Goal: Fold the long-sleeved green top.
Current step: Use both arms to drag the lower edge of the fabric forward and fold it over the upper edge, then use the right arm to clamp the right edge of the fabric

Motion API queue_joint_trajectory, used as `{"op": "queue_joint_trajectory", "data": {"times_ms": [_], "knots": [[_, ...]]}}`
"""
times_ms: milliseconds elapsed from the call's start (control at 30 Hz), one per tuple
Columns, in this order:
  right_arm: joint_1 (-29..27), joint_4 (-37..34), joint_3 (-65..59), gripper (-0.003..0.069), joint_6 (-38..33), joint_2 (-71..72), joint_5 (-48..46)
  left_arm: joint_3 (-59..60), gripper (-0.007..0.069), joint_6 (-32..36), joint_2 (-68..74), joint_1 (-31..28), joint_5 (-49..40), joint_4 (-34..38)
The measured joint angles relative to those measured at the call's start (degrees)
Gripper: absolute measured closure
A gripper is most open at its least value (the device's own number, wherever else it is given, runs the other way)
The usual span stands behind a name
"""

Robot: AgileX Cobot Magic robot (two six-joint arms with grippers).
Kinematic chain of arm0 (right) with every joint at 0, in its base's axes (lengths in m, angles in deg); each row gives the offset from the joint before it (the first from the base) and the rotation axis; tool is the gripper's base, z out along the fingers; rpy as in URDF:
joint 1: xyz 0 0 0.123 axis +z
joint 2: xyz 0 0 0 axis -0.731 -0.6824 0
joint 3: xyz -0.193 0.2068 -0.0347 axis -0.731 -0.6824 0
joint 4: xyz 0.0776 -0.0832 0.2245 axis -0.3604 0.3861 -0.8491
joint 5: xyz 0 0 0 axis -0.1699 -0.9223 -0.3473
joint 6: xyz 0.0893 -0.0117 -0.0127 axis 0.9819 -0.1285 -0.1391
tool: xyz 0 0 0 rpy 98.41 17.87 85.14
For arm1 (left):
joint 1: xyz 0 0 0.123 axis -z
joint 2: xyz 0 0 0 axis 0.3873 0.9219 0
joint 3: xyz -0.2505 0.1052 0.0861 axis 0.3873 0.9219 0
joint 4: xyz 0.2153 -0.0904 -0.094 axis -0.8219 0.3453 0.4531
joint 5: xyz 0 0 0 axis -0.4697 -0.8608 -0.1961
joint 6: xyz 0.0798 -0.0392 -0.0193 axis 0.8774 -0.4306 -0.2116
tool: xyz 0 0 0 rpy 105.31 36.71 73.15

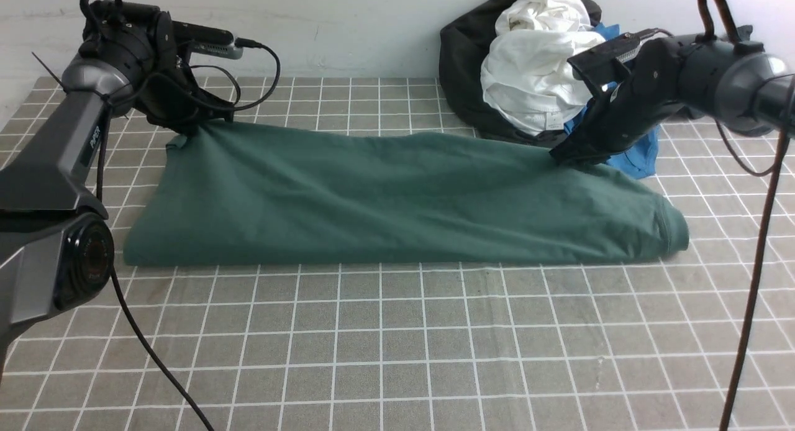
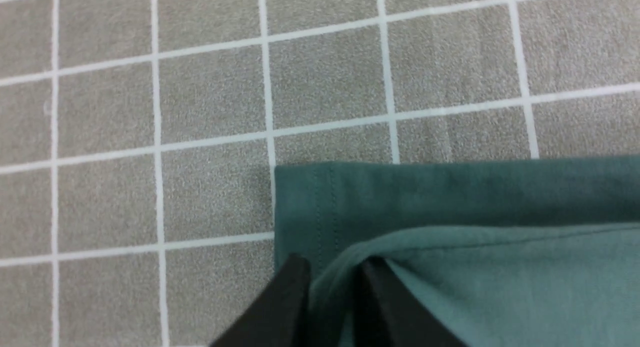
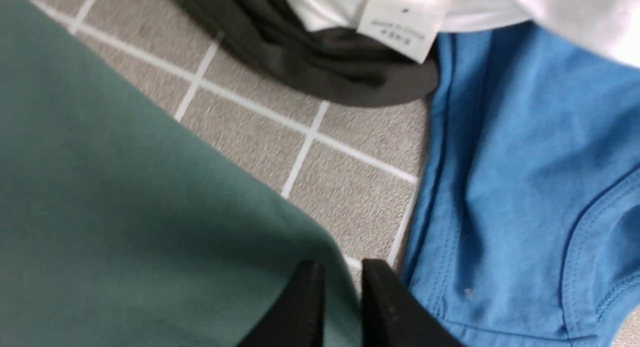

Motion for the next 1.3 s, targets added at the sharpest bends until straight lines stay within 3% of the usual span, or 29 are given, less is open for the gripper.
{"op": "queue_joint_trajectory", "data": {"times_ms": [33,67,100,133,233,367,533,667,800,967,1000,1033,1067,1133,1200,1300], "knots": [[0.0,0.17,0.0,0.0496,0.21,0.0,0.06,0.0,0.0458,0.1,0.0,0.0,0.07,0.0],[0.0,2.17,0.0,0.0426,2.23,0.18,-0.11,-0.09,0.0376,0.3,-0.14,0.0,0.13,0.0],[0.0,2.49,0.0,0.0409,2.5,0.28,-0.27,-0.09,0.0365,0.3,-0.2,0.0,0.03,0.0],[0.0,5.02,0.0,0.0346,4.92,1.05,-1.76,-0.23,0.0287,0.41,-0.78,0.0,-1.74,0.01],[0.0,9.48,0.0,0.0288,8.39,3.74,-7.0,-0.55,0.0196,1.47,-3.11,0.0,-7.19,0.32],[-0.49,12.01,0.0,0.0289,9.69,8.96,-16.65,-0.76,0.0171,4.43,-8.82,-0.5,-10.65,2.65],[-3.24,-0.1,0.36,0.0429,6.44,11.59,-24.59,5.08,0.0259,5.45,-17.42,-1.08,-10.84,8.4],[-6.31,-9.5,-3.23,0.0545,5.0,11.01,-26.48,17.7,0.0393,6.03,-25.74,-1.15,-10.9,12.41],[-9.65,-11.2,-11.37,0.0556,5.05,10.95,-21.25,34.61,0.051,9.23,-38.14,-0.88,-10.85,12.95],[-12.91,-11.68,-18.88,0.0498,5.56,10.31,-13.28,51.46,0.0581,10.15,-51.98,-0.94,-10.85,12.95],[-13.99,-11.32,-19.64,0.0445,7.39,10.0,-12.59,59.48,0.0601,10.15,-58.47,-0.94,-9.79,12.95],[-14.08,-11.32,-19.64,0.0438,7.39,10.0,-12.59,59.48,0.0602,10.15,-59.17,-0.94,-9.62,12.95],[-14.72,-11.24,-19.64,0.0367,8.79,10.38,-12.47,66.64,0.0613,10.15,-65.45,-0.94,-7.69,13.21],[-14.88,-11.24,-19.51,0.0314,9.22,10.75,-12.54,69.95,0.0615,10.15,-69.58,-0.94,-6.27,13.21],[-14.92,-12.7,-19.11,0.0204,9.52,11.59,-12.64,78.1,0.0619,10.15,-78.49,-0.94,-2.54,13.21],[-14.92,-15.82,-18.98,0.0144,9.51,11.51,-12.49,84.37,0.0619,10.15,-85.12,-0.94,1.32,13.62]]}}
